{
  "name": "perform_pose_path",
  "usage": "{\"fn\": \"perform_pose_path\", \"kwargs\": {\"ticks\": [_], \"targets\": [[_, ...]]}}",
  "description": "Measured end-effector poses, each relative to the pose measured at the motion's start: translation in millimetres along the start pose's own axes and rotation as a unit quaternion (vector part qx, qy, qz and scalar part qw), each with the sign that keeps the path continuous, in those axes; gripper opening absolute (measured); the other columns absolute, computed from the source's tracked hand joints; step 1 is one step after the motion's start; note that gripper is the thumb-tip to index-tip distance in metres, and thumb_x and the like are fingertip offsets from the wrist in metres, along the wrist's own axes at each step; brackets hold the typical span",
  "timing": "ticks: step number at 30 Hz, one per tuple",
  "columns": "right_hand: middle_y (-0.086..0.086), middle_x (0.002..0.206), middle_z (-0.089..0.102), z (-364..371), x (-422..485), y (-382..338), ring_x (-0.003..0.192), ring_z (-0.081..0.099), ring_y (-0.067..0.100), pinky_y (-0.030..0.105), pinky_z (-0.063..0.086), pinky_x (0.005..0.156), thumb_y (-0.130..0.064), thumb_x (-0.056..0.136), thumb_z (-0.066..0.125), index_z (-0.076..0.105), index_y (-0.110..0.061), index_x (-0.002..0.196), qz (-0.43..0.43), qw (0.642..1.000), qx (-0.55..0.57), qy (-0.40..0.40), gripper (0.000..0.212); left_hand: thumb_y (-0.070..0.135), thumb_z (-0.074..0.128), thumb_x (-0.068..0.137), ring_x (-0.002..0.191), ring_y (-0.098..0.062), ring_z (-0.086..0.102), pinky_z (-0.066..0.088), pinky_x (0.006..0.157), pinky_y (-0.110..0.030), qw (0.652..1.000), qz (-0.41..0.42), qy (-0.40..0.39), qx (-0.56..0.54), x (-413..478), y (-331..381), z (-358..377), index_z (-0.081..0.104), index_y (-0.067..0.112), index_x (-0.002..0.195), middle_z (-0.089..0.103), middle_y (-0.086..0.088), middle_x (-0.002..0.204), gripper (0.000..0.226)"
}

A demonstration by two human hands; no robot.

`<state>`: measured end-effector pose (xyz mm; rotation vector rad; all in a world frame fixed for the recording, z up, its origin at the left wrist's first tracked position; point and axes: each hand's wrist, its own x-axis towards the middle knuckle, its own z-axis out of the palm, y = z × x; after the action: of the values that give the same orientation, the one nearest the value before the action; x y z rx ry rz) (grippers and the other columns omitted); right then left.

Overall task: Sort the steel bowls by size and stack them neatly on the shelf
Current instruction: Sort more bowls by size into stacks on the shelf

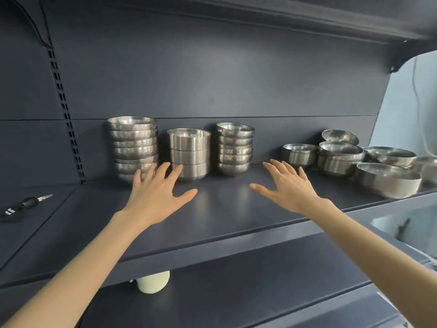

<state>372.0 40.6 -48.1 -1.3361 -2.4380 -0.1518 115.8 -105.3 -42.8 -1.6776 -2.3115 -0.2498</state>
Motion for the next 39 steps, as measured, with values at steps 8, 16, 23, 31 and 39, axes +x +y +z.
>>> {"fn": "perform_pose_path", "kwargs": {"ticks": [8,16,23,31,39], "targets": [[-0.002,0.159,0.014,-20.7,-22.4,66.9,0.148,0.008,0.021,0.054,0.007,0.117,-0.072,0.087,0.034,0.018,-0.023,0.152,0.063,0.998,-0.014,0.016,0.083,0.071,0.019,0.089,0.148,-0.019,0.006,0.009,0.119,-0.045,0.997,0.062,0.026,-0.040,22.9,66.5,-7.8,0.006,0.031,0.154,0.012,0.004,0.160,0.077],[-0.001,0.159,0.015,-38.6,-32.0,165.0,0.147,0.008,0.021,0.055,0.007,0.117,-0.071,0.086,0.038,0.020,-0.023,0.150,0.116,0.993,-0.023,0.031,0.082,0.066,0.024,0.092,0.148,-0.017,0.005,0.009,0.118,-0.042,0.987,0.128,0.026,-0.093,59.3,169.4,-8.8,0.009,0.030,0.154,0.012,0.007,0.160,0.073],[-0.003,0.158,0.018,-45.9,-29.5,257.6,0.147,0.012,0.021,0.054,0.013,0.116,-0.076,0.078,0.046,0.027,-0.028,0.146,0.124,0.992,-0.003,0.026,0.085,0.067,0.023,0.092,0.148,-0.019,0.005,0.008,0.119,-0.044,0.979,0.171,0.005,-0.112,87.2,288.6,7.3,0.007,0.029,0.154,0.013,0.005,0.161,0.075],[0.000,0.158,0.020,-48.1,-29.4,319.5,0.145,0.015,0.020,0.039,0.020,0.116,-0.062,0.073,0.065,0.022,-0.017,0.151,0.059,0.989,0.138,-0.006,0.099,0.071,0.027,0.090,0.149,-0.019,0.005,0.007,0.119,-0.047,0.974,0.193,-0.029,-0.115,102.1,387.2,21.7,0.011,0.023,0.154,0.013,0.003,0.161,0.082],[-0.002,0.155,0.020,-40.8,-33.9,356.0,0.142,0.023,0.015,0.026,0.023,0.112,-0.059,0.063,0.071,0.023,-0.020,0.151,0.013,0.968,0.249,-0.018,0.108,0.076,0.034,0.083,0.148,-0.018,0.010,0.011,0.118,-0.044,0.974,0.180,-0.060,-0.125,110.6,424.5,28.3,0.012,0.018,0.154,0.016,0.002,0.160,0.094]]}}
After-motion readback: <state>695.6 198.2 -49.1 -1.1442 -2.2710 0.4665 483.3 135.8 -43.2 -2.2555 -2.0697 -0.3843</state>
